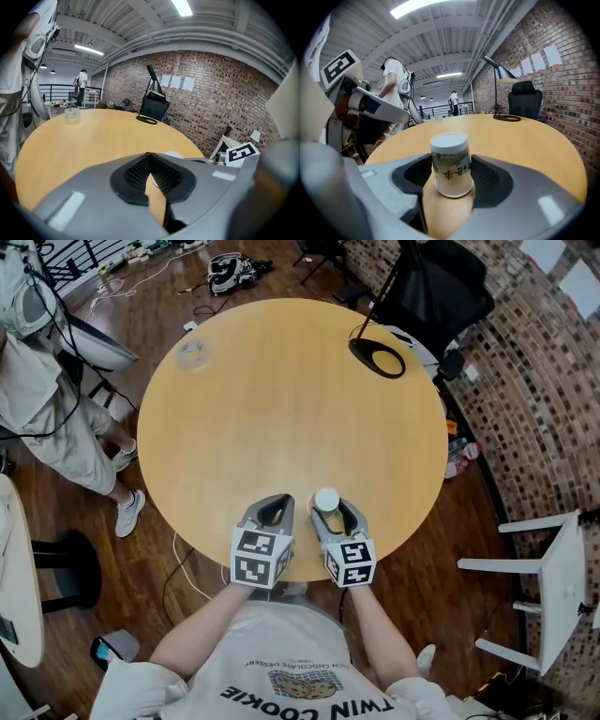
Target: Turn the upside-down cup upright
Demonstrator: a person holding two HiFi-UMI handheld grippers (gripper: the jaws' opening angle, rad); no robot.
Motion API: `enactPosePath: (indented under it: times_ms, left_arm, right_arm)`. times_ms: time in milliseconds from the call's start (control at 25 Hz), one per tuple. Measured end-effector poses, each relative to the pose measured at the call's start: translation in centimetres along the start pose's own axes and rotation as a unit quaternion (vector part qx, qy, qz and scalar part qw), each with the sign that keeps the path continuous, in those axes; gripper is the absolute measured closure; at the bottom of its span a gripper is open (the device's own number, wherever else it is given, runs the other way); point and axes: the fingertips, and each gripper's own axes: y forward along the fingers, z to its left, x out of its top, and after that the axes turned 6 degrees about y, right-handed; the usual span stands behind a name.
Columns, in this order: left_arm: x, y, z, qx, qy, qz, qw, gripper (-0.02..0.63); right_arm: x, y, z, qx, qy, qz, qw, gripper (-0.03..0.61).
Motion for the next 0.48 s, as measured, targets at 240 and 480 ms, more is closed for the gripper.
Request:
enactPosePath:
  times_ms: [240, 480]
  left_arm:
    - [0.2, 0.0, -0.7, 0.006, 0.000, -0.002, 1.0000, 0.611]
    - [0.0, -0.4, -1.7, 0.017, 0.002, -0.002, 0.9999, 0.611]
  right_arm:
    - [-0.5, -0.3, -0.1, 0.005, -0.015, 0.014, 1.000, 0.325]
    - [1.2, -2.4, 0.5, 0.013, -0.014, 0.001, 1.000, 0.325]
